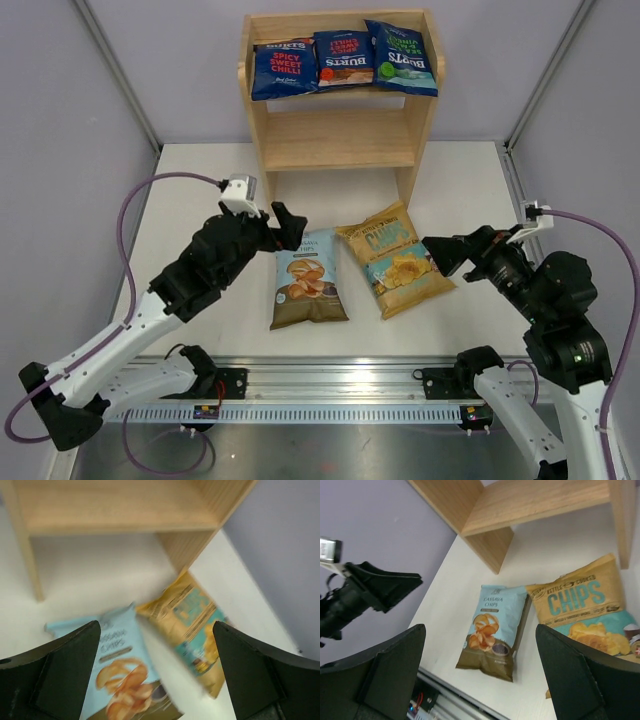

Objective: Place and organize the chips bags onto the shelf

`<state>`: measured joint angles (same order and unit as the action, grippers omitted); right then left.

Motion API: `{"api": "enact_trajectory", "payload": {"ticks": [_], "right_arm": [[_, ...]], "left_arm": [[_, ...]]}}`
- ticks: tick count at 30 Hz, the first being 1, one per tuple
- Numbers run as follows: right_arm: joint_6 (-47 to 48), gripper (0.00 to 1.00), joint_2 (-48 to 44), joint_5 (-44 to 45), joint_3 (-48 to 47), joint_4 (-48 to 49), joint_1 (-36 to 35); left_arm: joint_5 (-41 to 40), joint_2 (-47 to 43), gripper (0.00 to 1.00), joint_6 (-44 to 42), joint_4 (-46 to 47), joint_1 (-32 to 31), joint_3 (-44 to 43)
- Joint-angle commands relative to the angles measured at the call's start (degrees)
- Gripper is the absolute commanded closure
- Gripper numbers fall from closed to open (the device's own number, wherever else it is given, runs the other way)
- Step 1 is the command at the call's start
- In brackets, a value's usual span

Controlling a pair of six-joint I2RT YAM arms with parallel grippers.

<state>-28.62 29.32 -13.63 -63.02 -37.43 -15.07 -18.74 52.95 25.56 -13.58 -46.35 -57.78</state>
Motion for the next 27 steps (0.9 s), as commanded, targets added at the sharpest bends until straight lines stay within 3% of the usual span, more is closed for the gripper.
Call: {"api": "enact_trajectory", "payload": {"ticks": [1, 6, 14, 23, 27], "right_arm": [[-4.15, 0.01, 1.26, -7.72, 4.47, 8.41, -0.31], [-7.58, 0.01, 1.26, -12.82, 10.11, 15.27, -0.31], [-6.71, 0.01, 1.88, -18.87, 13.72, 17.3, -0.31], [-11.19, 0.01, -5.4, -25.37, 20.39, 28.37, -0.31], [-8.74, 0.0, -3.66, -29.52, 17.95, 23.92, -0.31]], "left_arm": [[-1.83, -3.37, 0.01, 1.85, -0.92, 2.48, 6.96], [1.86, -7.86, 0.01, 3.44, -0.13, 6.97, 14.09], [10.02, -10.84, 0.01, 5.55, 1.1, 15.23, 22.79], [25.24, -8.31, 0.01, 6.25, 10.24, 20.86, 30.7], [28.14, -5.06, 0.01, 6.52, 12.96, 21.39, 32.64]]}}
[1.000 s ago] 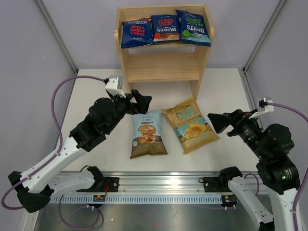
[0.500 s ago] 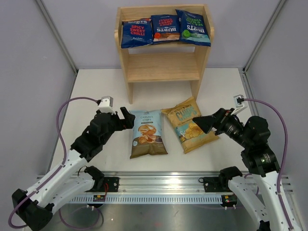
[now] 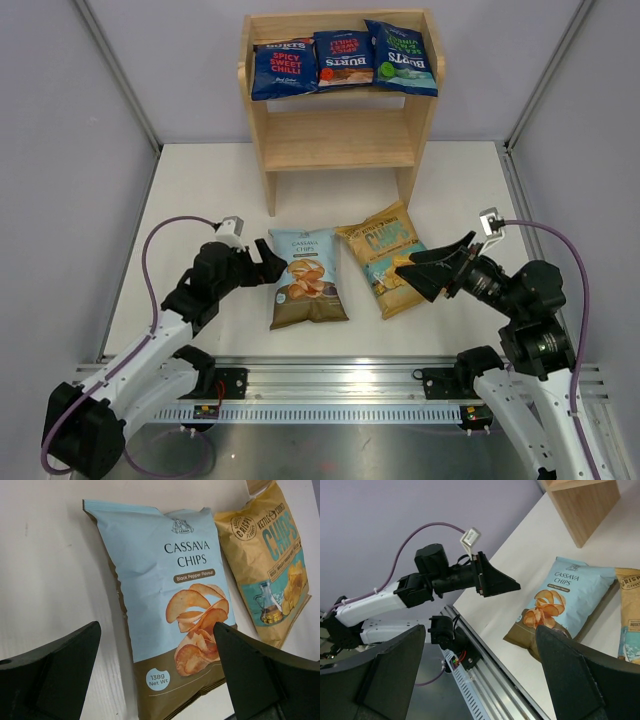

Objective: Place and organize the chips bags onto the shelf

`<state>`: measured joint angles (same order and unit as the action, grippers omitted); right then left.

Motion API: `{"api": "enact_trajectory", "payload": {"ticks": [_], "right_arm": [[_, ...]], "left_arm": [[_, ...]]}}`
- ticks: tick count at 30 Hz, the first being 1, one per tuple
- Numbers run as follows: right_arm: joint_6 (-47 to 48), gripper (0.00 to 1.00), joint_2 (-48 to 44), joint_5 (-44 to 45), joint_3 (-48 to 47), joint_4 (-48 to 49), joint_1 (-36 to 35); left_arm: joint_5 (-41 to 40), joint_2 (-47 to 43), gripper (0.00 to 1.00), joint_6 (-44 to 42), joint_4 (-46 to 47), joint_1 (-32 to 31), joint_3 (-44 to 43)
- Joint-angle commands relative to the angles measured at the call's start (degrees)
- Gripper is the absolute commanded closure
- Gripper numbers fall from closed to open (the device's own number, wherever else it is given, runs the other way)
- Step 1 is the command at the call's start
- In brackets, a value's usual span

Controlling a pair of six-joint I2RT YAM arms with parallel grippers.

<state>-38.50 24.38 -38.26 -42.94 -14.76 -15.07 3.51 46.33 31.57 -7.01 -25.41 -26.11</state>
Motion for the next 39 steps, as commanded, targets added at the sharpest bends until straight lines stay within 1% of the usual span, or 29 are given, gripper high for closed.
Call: {"api": "enact_trajectory", "payload": {"ticks": [1, 2, 5, 10, 13, 16, 17, 20, 23, 25, 28, 29, 30, 32, 33, 35, 37, 39], "right_arm": [[2.45, 0.01, 1.89, -5.68, -2.5, 0.1, -0.31], [2.9, 0.01, 1.98, -6.29, -2.68, -0.7, -0.31], [3.87, 0.01, 0.5, -6.65, -2.15, -1.76, -0.31], [4.05, 0.01, -0.65, -10.16, -0.04, 0.53, -0.31], [4.31, 0.01, -0.13, -11.66, 0.22, 0.61, -0.4], [3.44, 0.01, 0.05, -12.71, 1.45, 2.28, -0.31], [2.91, 0.01, 0.23, -13.06, 1.89, 3.5, -0.31], [0.98, 0.01, 0.58, -14.29, 3.38, 5.97, -0.4], [0.53, 0.0, 0.4, -14.56, 4.0, 6.76, -0.4], [0.53, 0.0, 0.4, -14.47, 3.91, 6.77, -0.31], [0.53, 0.01, 0.49, -14.47, 3.74, 6.68, -0.31], [0.53, 0.0, 0.49, -14.3, 3.74, 6.68, -0.31], [0.53, 0.0, 0.49, -14.21, 3.83, 6.59, -0.31], [0.53, 0.0, 0.49, -13.6, 4.0, 6.33, -0.31], [0.53, 0.01, 0.58, -13.25, 4.35, 6.15, -0.31], [0.53, 0.01, 0.75, -11.67, 4.62, 5.28, -0.31], [0.8, 0.01, 1.02, -10.17, 5.14, 4.4, -0.31], [0.53, 0.01, 1.46, -8.68, 6.02, 4.31, -0.31]], "left_arm": [[6.94, 2.36, 0.01, 0.25, 6.74, 0.53, 1.15], [9.3, 3.41, 0.01, -0.02, 6.74, 0.54, 0.89], [12.12, 9.38, 0.01, -0.63, 6.65, 0.54, -0.96], [12.4, 16.59, 0.01, 0.07, 6.65, 0.54, -1.4], [12.05, 18.18, 0.01, 0.33, 9.28, 0.54, -1.05], [14.94, 20.29, 0.01, 1.65, 13.23, 0.54, 0.0], [17.47, 21.6, 0.01, 2.17, 15.51, 0.54, 0.61], [20.04, 23.1, 0.01, 4.28, 19.12, 0.53, 2.28], [20.14, 24.25, 0.01, 5.87, 21.85, 0.54, 3.95], [20.05, 24.86, 0.03, 7.27, 23.61, 0.54, 5.97], [20.31, 25.31, 0.13, 9.82, 27.82, 0.54, 8.87], [20.31, 25.13, 0.19, 10.35, 29.75, 0.54, 9.58], [20.22, 24.96, 0.22, 10.96, 30.55, 0.54, 10.02], [19.52, 23.38, 0.29, 11.14, 31.17, 0.45, 11.16], [19.26, 22.41, 0.35, 11.23, 31.26, 0.45, 11.6], [18.64, 19.52, 0.42, 11.58, 31.18, 0.45, 12.65], [18.03, 17.4, 0.51, 12.11, 30.91, 0.27, 13.27], [16.54, 13.89, 0.56, 12.28, 30.04, 0.18, 14.15]]}}
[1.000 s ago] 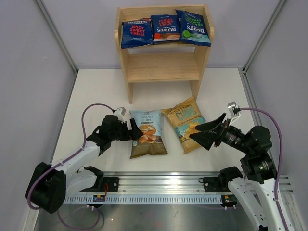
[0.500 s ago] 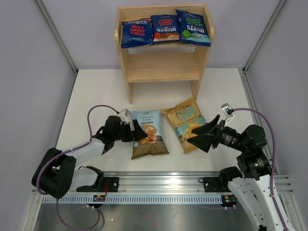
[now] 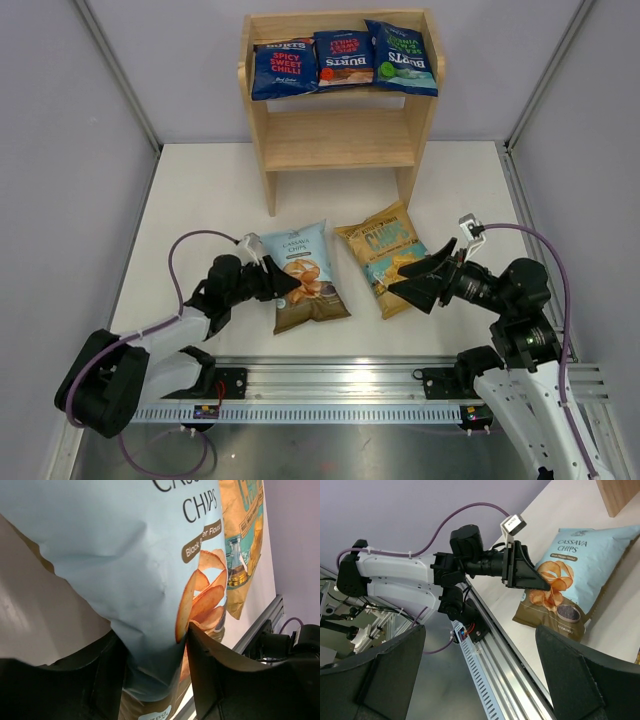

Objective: Place and organize the chips bags onto the shelf

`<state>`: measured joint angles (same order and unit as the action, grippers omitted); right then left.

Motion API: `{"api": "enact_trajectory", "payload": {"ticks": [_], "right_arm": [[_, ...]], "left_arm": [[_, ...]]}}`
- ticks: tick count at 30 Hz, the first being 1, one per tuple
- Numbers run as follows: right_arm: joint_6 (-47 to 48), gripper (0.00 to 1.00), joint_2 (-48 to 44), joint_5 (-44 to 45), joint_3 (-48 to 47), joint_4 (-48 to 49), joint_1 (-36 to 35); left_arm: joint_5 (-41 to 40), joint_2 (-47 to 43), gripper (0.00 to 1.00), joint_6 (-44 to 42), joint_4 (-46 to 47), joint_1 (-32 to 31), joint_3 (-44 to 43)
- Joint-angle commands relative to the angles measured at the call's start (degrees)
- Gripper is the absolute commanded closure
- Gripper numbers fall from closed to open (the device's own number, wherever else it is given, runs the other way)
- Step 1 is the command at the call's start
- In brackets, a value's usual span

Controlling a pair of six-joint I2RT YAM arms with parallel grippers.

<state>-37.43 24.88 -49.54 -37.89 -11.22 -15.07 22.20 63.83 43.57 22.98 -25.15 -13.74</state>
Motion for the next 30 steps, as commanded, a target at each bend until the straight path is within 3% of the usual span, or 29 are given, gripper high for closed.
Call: {"api": "enact_trajectory", "payload": {"ticks": [1, 10, 14, 19, 26, 30], "right_arm": [[-1.15, 0.01, 1.56, 2.78, 1.24, 1.03, -0.31], [-5.28, 0.02, 5.87, 3.83, 6.68, 6.82, -0.31], [-12.57, 0.03, 8.07, 4.71, 14.05, 16.65, -0.31], [-18.72, 0.04, 9.04, 8.83, 18.81, 21.32, -1.45], [-23.3, 0.04, 12.55, 16.13, 21.45, 30.19, -8.12], [-19.89, 0.04, 17.72, 19.74, 19.52, 31.26, -13.66]], "left_arm": [[-2.59, -4.85, 0.61, 0.37, -0.22, -0.08, 1.96], [-1.73, -12.24, 0.65, 2.83, -1.72, -0.17, 1.08], [-1.19, -15.14, 0.68, 6.52, 0.48, -0.43, 0.55], [-3.21, -18.48, 0.7, 9.6, 1.97, -1.22, -0.76], [-5.5, -18.13, 0.69, 14.7, 8.38, -5.17, -4.54], [-6.29, -16.46, 0.69, 17.07, 11.73, -7.28, -6.12]]}}
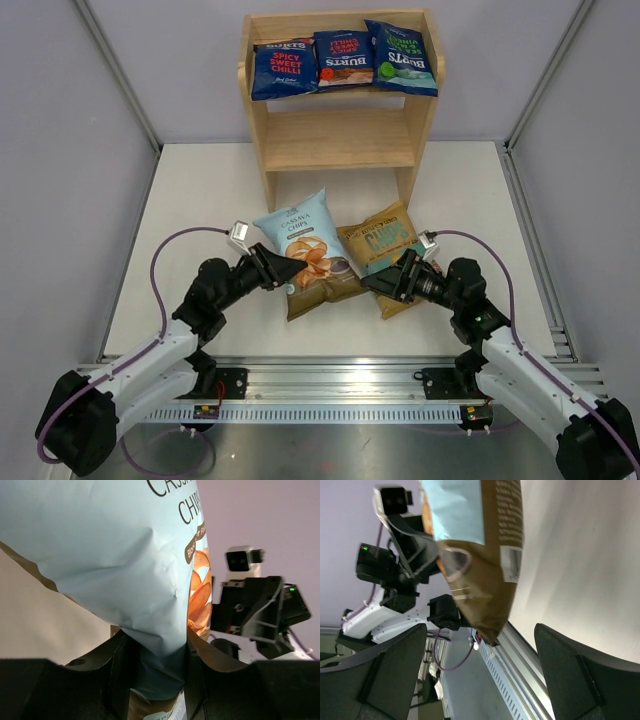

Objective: Place and organize the chips bags onto the shelf

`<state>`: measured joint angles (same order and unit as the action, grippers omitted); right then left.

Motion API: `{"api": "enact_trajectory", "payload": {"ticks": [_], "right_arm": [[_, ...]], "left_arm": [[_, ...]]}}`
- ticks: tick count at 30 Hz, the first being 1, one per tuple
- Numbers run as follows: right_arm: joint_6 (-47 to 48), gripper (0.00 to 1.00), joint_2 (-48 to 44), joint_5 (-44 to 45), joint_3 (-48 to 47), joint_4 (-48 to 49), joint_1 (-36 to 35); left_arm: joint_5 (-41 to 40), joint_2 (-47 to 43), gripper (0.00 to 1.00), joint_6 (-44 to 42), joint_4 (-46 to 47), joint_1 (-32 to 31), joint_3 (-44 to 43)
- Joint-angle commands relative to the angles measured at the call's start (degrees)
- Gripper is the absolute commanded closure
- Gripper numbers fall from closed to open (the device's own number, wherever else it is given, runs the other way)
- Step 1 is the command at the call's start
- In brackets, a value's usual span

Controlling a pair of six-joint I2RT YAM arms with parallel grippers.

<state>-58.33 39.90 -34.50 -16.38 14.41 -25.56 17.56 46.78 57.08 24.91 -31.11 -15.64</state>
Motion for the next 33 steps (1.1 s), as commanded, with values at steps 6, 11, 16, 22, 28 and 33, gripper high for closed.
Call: {"api": "enact_trajectory", "payload": {"ticks": [6, 11, 16, 22, 28, 33], "right_arm": [[4.97, 0.03, 7.82, 7.08, -4.36, 9.65, -8.8], [6.29, 0.02, 9.76, 7.08, -5.94, 12.74, -9.15], [7.7, 0.04, 10.72, 8.05, -7.0, 13.09, -9.16], [8.14, 0.37, 11.34, 6.99, -7.35, 15.37, -9.07], [8.49, 0.55, 10.11, 8.92, -7.17, 16.96, -8.98], [9.11, 0.58, 11.77, 9.36, -9.8, 16.88, -9.07]], "left_arm": [[-2.8, 2.25, 0.69, 4.36, 11.39, -4.56, -7.12], [-2.01, 5.24, 0.69, 3.83, 10.17, -7.46, -9.93], [-0.34, 7.7, 0.68, 3.39, 9.64, -9.49, -11.34], [0.63, 8.24, 0.6, 0.14, 4.65, -10.02, -13.89], [-4.01, 4.9, 0.32, -6.19, -5.89, -9.93, -16.35], [-13.58, 0.6, 0.01, -9.7, -15.91, -9.49, -16.71]]}}
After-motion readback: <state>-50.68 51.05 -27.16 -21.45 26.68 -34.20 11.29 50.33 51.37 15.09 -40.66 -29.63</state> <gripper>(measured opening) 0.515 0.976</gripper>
